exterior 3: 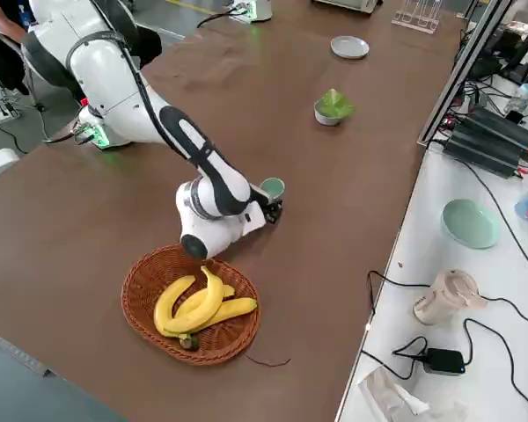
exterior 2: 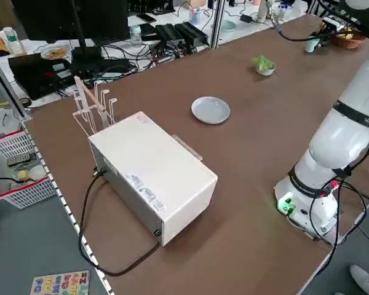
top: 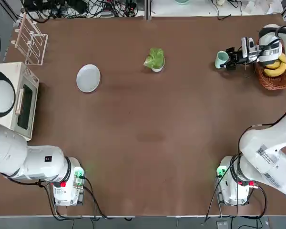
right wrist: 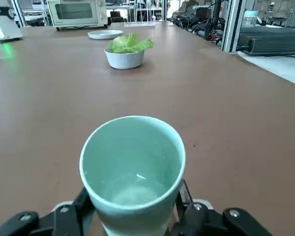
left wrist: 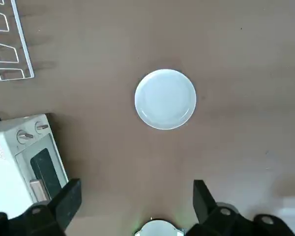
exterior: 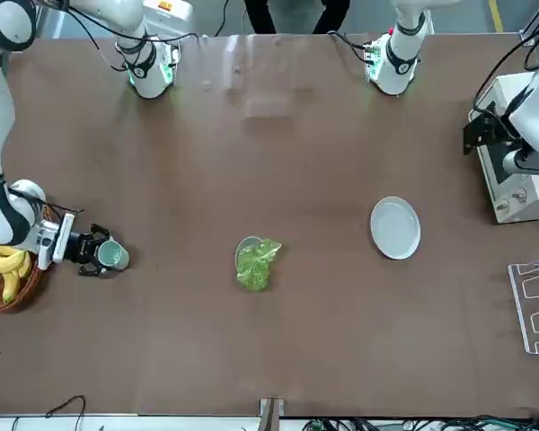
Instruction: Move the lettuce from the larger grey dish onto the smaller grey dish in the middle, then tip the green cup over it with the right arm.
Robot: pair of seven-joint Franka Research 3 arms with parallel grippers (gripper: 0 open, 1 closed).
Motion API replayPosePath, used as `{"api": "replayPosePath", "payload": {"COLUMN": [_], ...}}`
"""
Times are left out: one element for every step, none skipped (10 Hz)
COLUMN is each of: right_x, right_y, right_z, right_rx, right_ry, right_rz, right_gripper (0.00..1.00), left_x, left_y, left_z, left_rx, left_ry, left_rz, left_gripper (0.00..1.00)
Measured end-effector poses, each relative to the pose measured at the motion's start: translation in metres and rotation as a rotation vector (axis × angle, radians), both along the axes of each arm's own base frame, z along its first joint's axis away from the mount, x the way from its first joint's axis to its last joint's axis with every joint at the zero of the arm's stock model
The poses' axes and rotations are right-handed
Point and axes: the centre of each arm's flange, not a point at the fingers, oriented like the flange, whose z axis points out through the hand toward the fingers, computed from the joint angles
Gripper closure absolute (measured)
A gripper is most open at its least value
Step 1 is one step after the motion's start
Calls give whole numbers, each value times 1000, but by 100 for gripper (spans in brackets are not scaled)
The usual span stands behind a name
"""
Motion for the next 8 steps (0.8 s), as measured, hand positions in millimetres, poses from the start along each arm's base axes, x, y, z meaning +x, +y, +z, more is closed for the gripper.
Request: {"api": "replayPosePath", "payload": {"right_x": [8, 17, 26, 35, 43, 49, 55, 61], "right_y": [14, 31, 49, 66, 84, 102, 119, 138], "right_z": [6, 12, 18, 24, 32, 41, 49, 56], "right_rx": [9, 14, 9, -2, -10, -18, -26, -33], "right_ry": [15, 24, 31, 37, 43, 46, 47, 43], "right_rz": [-1, 1, -1, -4, -2, -1, 0, 2], "right_gripper": [31, 31, 31, 31, 31, 31, 31, 31], "left_x": [0, 0, 0, 0, -1, -1, -1, -1], "left_y": [-2, -4, -3, -3, -6, -8, -9, -8], "left_z": [0, 0, 1, 5, 7, 8, 8, 8], "left_rx": [-5, -5, -5, -6, -6, -7, -7, -7], "left_ry": [0, 0, -2, -10, -15, -16, -16, -17], "left_rz": [-4, -7, -6, -5, -10, -14, -15, -15], "left_gripper": [0, 0, 0, 0, 0, 0, 0, 0]}}
